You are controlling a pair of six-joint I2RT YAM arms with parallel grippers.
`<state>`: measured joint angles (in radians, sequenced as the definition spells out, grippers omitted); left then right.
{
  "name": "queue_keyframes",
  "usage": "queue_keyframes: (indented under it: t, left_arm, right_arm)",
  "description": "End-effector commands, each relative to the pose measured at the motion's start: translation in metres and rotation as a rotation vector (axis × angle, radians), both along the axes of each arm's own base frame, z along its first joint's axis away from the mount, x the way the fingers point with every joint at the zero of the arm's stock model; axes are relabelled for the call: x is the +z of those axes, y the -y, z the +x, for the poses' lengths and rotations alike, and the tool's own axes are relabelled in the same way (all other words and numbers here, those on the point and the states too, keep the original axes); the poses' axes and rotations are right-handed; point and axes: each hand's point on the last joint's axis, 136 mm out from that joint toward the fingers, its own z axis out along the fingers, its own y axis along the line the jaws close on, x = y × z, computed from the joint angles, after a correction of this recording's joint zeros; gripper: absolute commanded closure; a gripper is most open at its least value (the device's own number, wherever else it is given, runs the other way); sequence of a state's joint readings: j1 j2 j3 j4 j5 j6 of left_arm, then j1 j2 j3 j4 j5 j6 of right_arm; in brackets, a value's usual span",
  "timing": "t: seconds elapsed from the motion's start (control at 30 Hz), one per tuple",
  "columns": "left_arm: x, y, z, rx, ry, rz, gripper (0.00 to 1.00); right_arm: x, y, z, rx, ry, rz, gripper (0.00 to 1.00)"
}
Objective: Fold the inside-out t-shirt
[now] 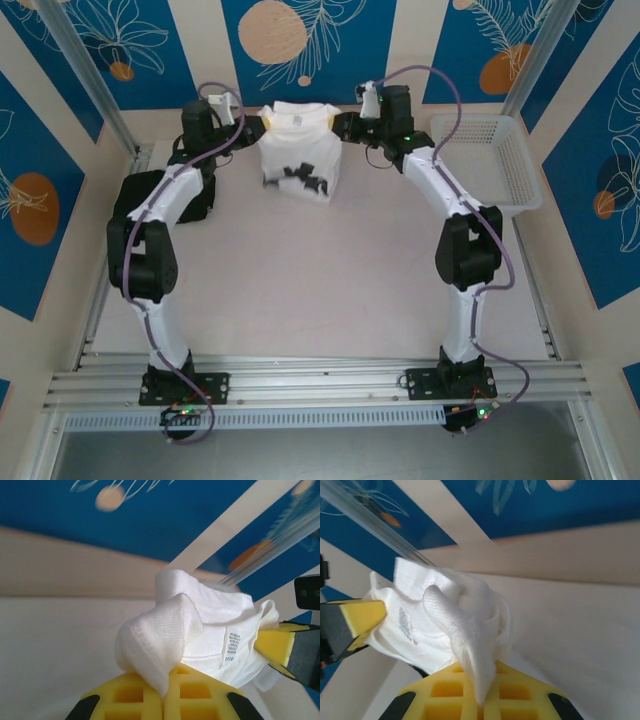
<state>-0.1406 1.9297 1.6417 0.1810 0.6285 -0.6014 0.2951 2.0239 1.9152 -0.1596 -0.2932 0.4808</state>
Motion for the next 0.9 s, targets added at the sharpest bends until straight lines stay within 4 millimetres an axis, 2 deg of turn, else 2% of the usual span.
queue_keyframes:
  t: [0.0,0.07,0.2,0.33,0.47,0.57,0.63,0.7,0.87]
  left_arm:
    - [0.012,-0.004,-0.022,-0.020,0.058,-0.035,1.00]
    - [-0.008,-0.001,-0.040,-0.026,0.061,-0.039,1.00]
    - [-0.057,0.002,-0.080,-0.044,0.010,-0.051,1.00]
    - [-0.107,0.008,-0.141,-0.086,-0.084,-0.083,1.00]
    - [-0.133,0.019,-0.206,-0.149,-0.154,-0.096,1.00]
    - [-0.150,0.022,-0.237,-0.173,-0.209,-0.039,1.00]
    - [-0.157,0.022,-0.247,-0.179,-0.222,0.006,1.00]
    - [-0.165,0.018,-0.246,-0.154,-0.241,0.051,1.00]
    - [-0.167,0.014,-0.217,-0.097,-0.237,0.139,1.00]
  right_arm:
    - [0.027,-0.008,-0.030,0.096,0.089,-0.001,1.00]
    - [0.014,-0.014,-0.048,0.130,0.081,0.006,1.00]
    - [-0.034,-0.022,-0.092,0.181,-0.023,0.001,1.00]
    - [-0.092,-0.026,-0.156,0.203,-0.170,-0.046,1.00]
    - [-0.146,-0.023,-0.222,0.193,-0.321,-0.099,1.00]
    - [-0.175,-0.018,-0.252,0.163,-0.421,-0.139,1.00]
    - [-0.190,-0.011,-0.257,0.124,-0.480,-0.170,0.99]
    - [-0.198,-0.006,-0.253,0.091,-0.513,-0.184,0.99]
    - [-0.199,-0.003,-0.225,0.056,-0.525,-0.190,0.99]
